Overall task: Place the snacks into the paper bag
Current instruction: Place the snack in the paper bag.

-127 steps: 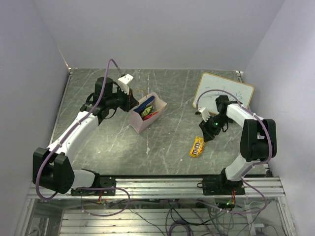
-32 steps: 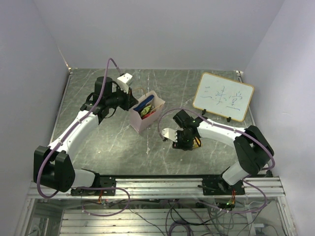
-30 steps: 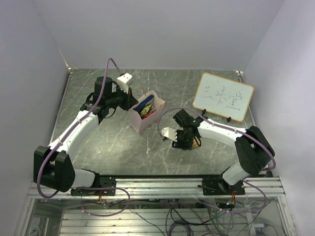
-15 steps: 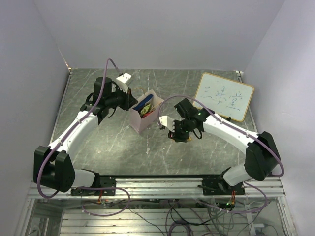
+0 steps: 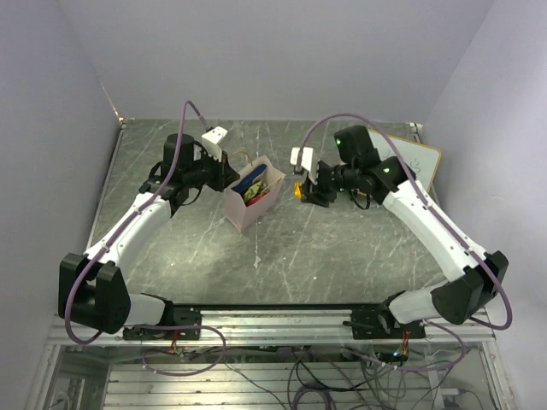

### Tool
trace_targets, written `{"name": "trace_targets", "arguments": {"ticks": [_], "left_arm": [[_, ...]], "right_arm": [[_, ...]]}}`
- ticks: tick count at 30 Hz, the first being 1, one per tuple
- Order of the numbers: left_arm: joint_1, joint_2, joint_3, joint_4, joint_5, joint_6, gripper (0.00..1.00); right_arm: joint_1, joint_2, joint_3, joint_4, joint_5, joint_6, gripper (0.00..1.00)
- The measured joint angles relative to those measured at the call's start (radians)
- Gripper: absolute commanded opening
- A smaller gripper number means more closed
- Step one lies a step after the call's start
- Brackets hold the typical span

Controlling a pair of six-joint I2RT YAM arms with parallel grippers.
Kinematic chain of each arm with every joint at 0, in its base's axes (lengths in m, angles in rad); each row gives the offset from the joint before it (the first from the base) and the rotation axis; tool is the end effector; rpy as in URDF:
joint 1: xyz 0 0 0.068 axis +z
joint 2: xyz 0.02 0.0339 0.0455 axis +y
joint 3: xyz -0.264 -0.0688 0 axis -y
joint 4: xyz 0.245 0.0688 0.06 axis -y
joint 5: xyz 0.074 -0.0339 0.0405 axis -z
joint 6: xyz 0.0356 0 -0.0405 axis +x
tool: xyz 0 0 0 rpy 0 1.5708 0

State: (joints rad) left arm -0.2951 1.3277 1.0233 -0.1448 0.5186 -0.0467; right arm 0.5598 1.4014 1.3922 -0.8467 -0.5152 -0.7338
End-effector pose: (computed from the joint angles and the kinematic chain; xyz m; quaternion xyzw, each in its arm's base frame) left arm 0.2845 -0.1049 0.3080 0.2367 0.7953 -0.3014 0.4697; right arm 0.2363 0.1688 0.3522 -0.6171 0.6692 0.2084 0.3578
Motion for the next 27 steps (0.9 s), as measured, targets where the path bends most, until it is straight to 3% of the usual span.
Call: {"name": "trace_targets", "arguments": {"ticks": [15, 27], "left_arm": [[0.0, 0.0, 0.0, 0.0, 0.024, -0.073, 0.07], [0.001, 0.009, 0.0, 0.006, 0.028, -0.113, 0.07]], "right_arm": [[-0.002, 0.087, 0.37, 0.144, -0.045, 0.224, 0.36], [0.015, 0.241, 0.413, 0.341, -0.16, 0.474, 0.36]]}}
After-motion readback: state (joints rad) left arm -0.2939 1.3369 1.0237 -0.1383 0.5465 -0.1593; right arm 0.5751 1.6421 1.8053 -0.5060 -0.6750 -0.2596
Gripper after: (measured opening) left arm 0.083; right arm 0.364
